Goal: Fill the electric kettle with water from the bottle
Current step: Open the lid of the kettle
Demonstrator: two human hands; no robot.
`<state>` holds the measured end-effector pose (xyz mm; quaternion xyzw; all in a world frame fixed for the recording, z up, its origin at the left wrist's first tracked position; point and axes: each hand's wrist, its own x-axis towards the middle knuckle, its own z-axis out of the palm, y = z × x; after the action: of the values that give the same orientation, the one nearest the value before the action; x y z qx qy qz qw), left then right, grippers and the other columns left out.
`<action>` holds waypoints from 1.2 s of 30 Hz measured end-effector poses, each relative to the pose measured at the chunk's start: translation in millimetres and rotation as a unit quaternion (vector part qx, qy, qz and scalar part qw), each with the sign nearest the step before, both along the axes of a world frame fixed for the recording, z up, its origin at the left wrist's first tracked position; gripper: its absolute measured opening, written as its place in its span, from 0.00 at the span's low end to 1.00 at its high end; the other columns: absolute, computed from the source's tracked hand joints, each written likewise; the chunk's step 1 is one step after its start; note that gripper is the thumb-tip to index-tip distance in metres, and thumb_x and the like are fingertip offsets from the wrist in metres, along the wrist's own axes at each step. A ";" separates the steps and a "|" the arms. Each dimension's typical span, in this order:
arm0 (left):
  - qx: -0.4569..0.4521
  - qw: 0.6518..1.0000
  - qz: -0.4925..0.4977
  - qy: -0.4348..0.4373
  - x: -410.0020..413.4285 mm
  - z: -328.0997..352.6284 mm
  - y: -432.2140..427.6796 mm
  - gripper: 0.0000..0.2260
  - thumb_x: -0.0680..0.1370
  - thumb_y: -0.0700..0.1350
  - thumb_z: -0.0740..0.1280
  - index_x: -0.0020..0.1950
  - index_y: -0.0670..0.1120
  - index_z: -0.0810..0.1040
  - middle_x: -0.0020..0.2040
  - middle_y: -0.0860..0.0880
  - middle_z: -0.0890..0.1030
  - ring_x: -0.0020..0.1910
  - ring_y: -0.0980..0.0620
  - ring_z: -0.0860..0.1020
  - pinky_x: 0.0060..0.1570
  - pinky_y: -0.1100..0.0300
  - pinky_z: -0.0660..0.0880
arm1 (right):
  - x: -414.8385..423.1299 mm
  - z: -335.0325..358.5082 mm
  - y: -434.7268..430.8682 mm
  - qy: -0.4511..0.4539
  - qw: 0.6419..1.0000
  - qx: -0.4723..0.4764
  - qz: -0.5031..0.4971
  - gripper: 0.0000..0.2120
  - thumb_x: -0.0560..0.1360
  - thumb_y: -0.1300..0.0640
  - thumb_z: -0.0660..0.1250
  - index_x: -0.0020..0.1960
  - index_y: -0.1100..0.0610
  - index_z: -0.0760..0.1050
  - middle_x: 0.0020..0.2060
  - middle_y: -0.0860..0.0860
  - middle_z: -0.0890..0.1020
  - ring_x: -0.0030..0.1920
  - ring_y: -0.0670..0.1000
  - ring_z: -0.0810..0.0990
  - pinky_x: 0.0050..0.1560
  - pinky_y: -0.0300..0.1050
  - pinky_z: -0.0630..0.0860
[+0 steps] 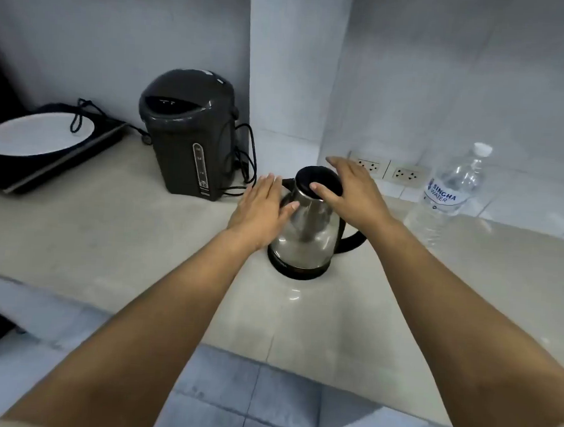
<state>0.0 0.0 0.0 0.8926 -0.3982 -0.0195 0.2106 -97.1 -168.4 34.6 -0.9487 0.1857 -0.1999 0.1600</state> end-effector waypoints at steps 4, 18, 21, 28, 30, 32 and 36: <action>0.038 0.999 -0.022 -0.006 10.2 -4.4 -5.6 0.31 0.82 0.60 0.48 0.80 0.45 0.45 0.80 0.47 0.45 0.78 0.52 0.41 0.76 0.52 0.42 | 17.0 -3.7 -1.5 0.030 0.999 -0.017 0.038 0.32 0.75 0.35 0.61 0.74 0.51 0.63 0.72 0.51 0.68 0.72 0.54 0.65 0.70 0.51 0.64; 0.051 0.995 -0.049 -0.077 25.3 -29.6 -10.2 0.32 0.82 0.60 0.49 0.79 0.45 0.41 0.80 0.50 0.41 0.77 0.54 0.39 0.76 0.53 0.39 | 50.3 -13.1 -2.9 0.059 0.993 -0.094 0.044 0.24 0.75 0.36 0.58 0.68 0.43 0.70 0.65 0.48 0.75 0.65 0.56 0.70 0.64 0.55 0.69; 0.055 0.993 -0.049 -0.093 27.4 -35.6 -8.9 0.33 0.82 0.60 0.49 0.79 0.46 0.40 0.80 0.51 0.40 0.77 0.54 0.38 0.76 0.52 0.39 | 50.2 -13.7 -2.1 0.004 0.997 -0.063 0.033 0.24 0.73 0.37 0.58 0.66 0.44 0.71 0.62 0.48 0.76 0.63 0.56 0.71 0.63 0.54 0.70; 0.049 0.993 -0.057 -0.094 29.4 -33.5 -9.0 0.33 0.82 0.60 0.49 0.79 0.46 0.39 0.80 0.50 0.40 0.77 0.54 0.38 0.76 0.53 0.38 | 49.2 -8.1 -1.2 -0.103 0.993 -0.034 0.034 0.17 0.79 0.49 0.58 0.66 0.44 0.72 0.66 0.49 0.71 0.64 0.54 0.69 0.64 0.46 0.68; 0.047 0.993 -0.057 -0.096 28.8 -34.5 -9.5 0.33 0.82 0.60 0.49 0.79 0.46 0.39 0.80 0.50 0.40 0.77 0.54 0.38 0.76 0.53 0.38 | 47.8 -4.4 -1.1 -0.129 0.991 -0.035 0.032 0.14 0.79 0.53 0.58 0.61 0.50 0.76 0.65 0.51 0.72 0.64 0.54 0.70 0.62 0.45 0.69; 0.047 0.993 -0.058 -0.095 28.5 -35.4 -9.9 0.33 0.82 0.60 0.49 0.79 0.46 0.39 0.79 0.50 0.40 0.77 0.54 0.38 0.75 0.54 0.38 | 44.9 1.8 -2.4 -0.154 0.985 -0.072 0.007 0.13 0.79 0.56 0.57 0.59 0.54 0.76 0.63 0.52 0.75 0.62 0.56 0.72 0.59 0.49 0.72; 0.043 0.994 -0.051 -0.090 28.9 -37.6 -10.1 0.33 0.82 0.60 0.49 0.79 0.46 0.38 0.79 0.51 0.39 0.77 0.54 0.38 0.75 0.55 0.37 | 30.9 13.7 -13.2 -0.216 0.961 -0.150 -0.083 0.13 0.80 0.58 0.55 0.59 0.58 0.75 0.64 0.51 0.76 0.62 0.54 0.74 0.57 0.49 0.70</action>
<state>28.9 -10.1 -37.6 0.8776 -0.4589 0.0330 0.1346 -66.2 -181.6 48.3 -0.8772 0.1924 -0.4385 0.0347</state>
